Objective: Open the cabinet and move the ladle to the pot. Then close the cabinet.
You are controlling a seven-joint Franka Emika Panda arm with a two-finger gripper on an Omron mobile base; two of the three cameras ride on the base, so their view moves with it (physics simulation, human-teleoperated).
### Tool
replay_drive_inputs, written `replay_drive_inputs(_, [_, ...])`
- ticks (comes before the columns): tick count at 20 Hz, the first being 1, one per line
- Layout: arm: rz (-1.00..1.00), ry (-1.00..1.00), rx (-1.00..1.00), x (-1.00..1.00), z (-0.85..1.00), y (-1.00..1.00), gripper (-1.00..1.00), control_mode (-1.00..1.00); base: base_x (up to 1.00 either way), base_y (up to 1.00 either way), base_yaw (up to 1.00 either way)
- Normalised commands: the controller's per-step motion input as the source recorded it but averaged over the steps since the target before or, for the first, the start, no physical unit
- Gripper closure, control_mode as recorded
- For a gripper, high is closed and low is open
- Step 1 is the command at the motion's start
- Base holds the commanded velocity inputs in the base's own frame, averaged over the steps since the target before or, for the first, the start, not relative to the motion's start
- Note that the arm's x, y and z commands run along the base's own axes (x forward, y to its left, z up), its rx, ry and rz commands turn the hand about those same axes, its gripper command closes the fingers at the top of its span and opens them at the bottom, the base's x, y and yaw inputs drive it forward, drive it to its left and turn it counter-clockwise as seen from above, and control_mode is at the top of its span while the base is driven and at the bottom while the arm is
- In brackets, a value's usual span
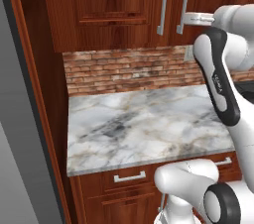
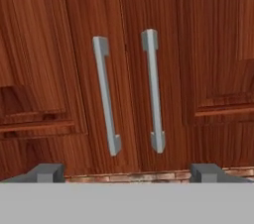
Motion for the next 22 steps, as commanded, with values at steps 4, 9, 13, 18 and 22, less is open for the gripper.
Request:
replay_drive_inputs(4, [0.01, 0.0, 0.0, 0.38, 0.01, -0.1, -1.0, -1.0, 0.0, 0.0, 0.0])
replay_drive_inputs(9, [0.0, -0.03, 0.0, 0.35, 0.0, -0.1, -1.0, -1.0, 0.0, 0.0, 0.0])
replay_drive_inputs(13, [0.0, 0.0, 0.0, 0.28, 0.0, -0.08, -1.0, -1.0, 0.0, 0.0, 0.0])
replay_drive_inputs(18, [0.0, 0.0, 0.0, 0.35, 0.0, -0.1, -1.0, -1.0, 0.0, 0.0, 0.0])
replay_drive_inputs(22, [0.0, 0.0, 0.0, 0.42, 0.0, -0.03, -1.0, -1.0, 0.0, 0.0, 0.0])
